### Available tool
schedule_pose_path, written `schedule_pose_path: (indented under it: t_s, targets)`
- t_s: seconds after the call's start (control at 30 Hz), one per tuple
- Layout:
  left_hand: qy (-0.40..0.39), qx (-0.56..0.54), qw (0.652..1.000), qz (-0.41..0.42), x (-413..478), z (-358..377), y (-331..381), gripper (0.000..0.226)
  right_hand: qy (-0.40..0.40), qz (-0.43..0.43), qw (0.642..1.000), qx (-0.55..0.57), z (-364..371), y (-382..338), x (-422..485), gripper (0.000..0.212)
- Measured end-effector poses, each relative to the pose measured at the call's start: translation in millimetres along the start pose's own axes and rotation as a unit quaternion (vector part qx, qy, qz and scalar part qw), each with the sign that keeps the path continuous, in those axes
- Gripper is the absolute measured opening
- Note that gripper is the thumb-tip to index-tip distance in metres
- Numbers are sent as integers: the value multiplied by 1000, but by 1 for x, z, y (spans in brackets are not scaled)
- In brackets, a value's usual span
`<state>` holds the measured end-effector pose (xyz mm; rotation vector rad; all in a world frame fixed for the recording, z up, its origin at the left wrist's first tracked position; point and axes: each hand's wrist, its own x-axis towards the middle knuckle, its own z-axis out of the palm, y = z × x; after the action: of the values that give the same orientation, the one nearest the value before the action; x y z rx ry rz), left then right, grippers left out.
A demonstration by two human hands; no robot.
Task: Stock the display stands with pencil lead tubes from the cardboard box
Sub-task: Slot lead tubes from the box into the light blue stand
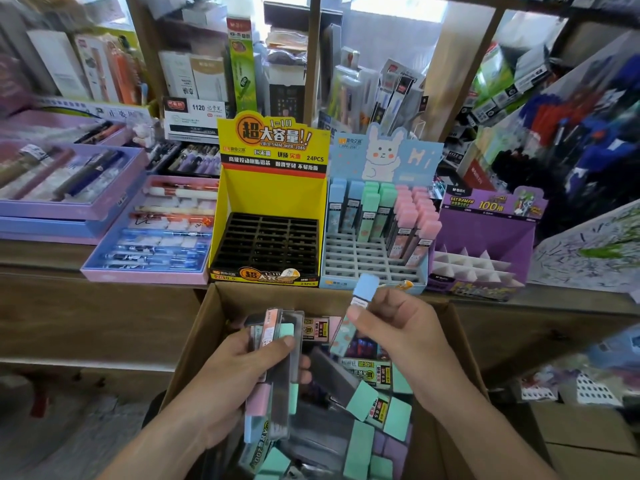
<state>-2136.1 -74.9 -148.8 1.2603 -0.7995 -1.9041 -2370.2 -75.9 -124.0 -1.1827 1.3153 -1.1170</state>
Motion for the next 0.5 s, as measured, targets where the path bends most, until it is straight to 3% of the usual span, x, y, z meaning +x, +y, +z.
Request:
schedule_pose_path:
  t_s: [0.27, 0.5]
  targets:
    - [-1, -12, 1000, 5, 2, -2, 1, 38, -1, -161, 978, -129, -12, -40, 31, 21]
    - [2, -13, 1000, 20, 3, -3, 1, 44, 33, -220, 949, -222, -18, -81, 74, 6]
